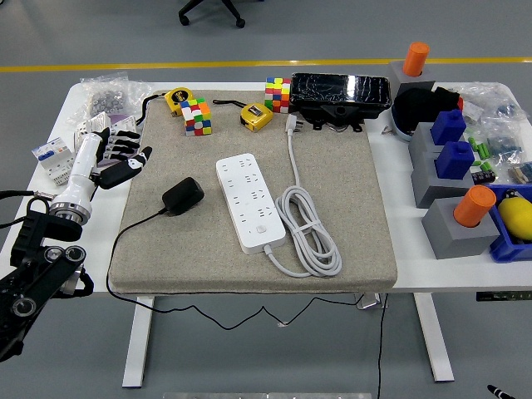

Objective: Put the plug near the board,insert it into the board,press the button,pull the plug out

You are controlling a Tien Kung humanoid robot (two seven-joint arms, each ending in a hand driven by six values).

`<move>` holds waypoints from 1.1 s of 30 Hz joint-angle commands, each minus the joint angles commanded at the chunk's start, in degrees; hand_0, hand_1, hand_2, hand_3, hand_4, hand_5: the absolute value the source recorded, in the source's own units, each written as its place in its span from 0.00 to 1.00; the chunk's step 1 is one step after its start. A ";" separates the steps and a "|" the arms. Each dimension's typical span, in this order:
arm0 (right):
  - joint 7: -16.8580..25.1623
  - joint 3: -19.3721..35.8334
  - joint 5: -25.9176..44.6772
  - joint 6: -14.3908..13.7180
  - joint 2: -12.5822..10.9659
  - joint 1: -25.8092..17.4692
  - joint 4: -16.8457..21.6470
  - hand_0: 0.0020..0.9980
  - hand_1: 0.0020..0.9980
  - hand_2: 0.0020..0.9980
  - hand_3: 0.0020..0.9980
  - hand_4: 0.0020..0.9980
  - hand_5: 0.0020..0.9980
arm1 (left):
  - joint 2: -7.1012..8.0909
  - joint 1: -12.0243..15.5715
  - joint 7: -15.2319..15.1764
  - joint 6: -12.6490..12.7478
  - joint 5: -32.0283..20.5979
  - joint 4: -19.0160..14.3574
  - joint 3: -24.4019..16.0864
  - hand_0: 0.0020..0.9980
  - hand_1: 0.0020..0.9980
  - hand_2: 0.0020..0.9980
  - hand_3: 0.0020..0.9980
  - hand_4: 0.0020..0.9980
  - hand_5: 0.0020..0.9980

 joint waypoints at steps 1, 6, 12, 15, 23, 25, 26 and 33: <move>0.01 -0.03 0.02 0.00 0.00 0.02 0.02 0.54 0.65 0.66 0.56 0.91 0.42 | 0.02 0.01 0.01 -0.01 0.02 0.01 0.00 0.51 0.58 0.55 0.58 0.77 0.28; 0.02 0.02 0.04 -0.03 -0.18 0.08 -0.12 0.54 0.65 0.66 0.56 0.91 0.42 | -0.04 -0.38 0.00 -0.10 0.09 0.02 0.24 0.51 0.58 0.55 0.58 0.77 0.29; 0.01 0.50 0.05 0.01 -0.36 0.29 -0.77 0.54 0.65 0.66 0.57 0.91 0.43 | -0.10 -1.22 -0.05 -0.12 0.03 -0.16 0.51 0.51 0.58 0.56 0.58 0.77 0.29; 0.05 0.40 -0.01 0.00 -0.56 0.60 -0.75 0.54 0.65 0.66 0.57 0.91 0.43 | -0.04 -1.56 -0.05 -0.13 -0.03 -0.19 0.71 0.51 0.58 0.56 0.58 0.77 0.29; 0.08 0.15 -0.17 -0.03 -0.61 1.04 -0.75 0.54 0.65 0.66 0.56 0.91 0.43 | -0.06 -1.82 -0.11 -0.18 -0.02 -0.35 0.58 0.51 0.58 0.56 0.58 0.77 0.28; 0.06 -0.05 -0.10 0.00 -0.69 0.98 -0.75 0.54 0.65 0.66 0.56 0.91 0.43 | -0.07 -1.77 -0.15 -0.25 -0.01 -0.27 0.76 0.51 0.58 0.56 0.58 0.77 0.28; 0.06 -0.11 -0.08 -0.02 -0.73 0.96 -0.78 0.54 0.65 0.66 0.56 0.91 0.43 | -0.07 -1.73 -0.16 -0.27 -0.01 -0.25 0.79 0.51 0.58 0.56 0.58 0.77 0.28; 0.06 -0.83 0.39 -0.03 -0.86 0.89 -1.33 0.54 0.65 0.66 0.56 0.91 0.43 | -0.06 -1.23 0.07 -0.38 0.27 -0.17 0.81 0.51 0.58 0.56 0.58 0.77 0.28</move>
